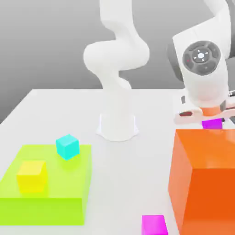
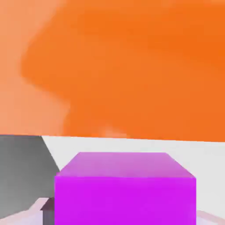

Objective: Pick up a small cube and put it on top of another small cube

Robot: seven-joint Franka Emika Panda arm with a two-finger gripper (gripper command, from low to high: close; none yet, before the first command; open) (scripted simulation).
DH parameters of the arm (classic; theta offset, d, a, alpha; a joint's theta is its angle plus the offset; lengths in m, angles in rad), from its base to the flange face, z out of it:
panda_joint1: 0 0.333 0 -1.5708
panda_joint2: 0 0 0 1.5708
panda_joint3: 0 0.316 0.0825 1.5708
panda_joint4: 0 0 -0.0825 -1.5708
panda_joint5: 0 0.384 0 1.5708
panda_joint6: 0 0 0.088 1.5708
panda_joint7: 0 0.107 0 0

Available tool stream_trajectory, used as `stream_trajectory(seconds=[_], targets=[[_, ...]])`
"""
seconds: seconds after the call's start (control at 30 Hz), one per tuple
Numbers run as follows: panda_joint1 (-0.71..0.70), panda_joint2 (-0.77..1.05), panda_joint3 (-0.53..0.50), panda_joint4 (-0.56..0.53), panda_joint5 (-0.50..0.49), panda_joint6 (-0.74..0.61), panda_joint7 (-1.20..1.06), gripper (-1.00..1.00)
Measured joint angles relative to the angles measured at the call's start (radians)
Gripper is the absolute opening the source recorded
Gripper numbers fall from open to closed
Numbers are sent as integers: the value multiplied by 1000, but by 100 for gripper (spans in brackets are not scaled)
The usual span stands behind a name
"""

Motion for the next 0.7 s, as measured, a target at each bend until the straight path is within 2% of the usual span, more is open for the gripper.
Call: stream_trajectory(seconds=[0.1, 0.17, 0.7], targets=[[-43, -31, -60, 72, 44, -59, -126, -100], [-70, -40, -87, 93, 28, -57, -135, -100], [-312, -7, -201, 66, -407, 184, 337, -100]])
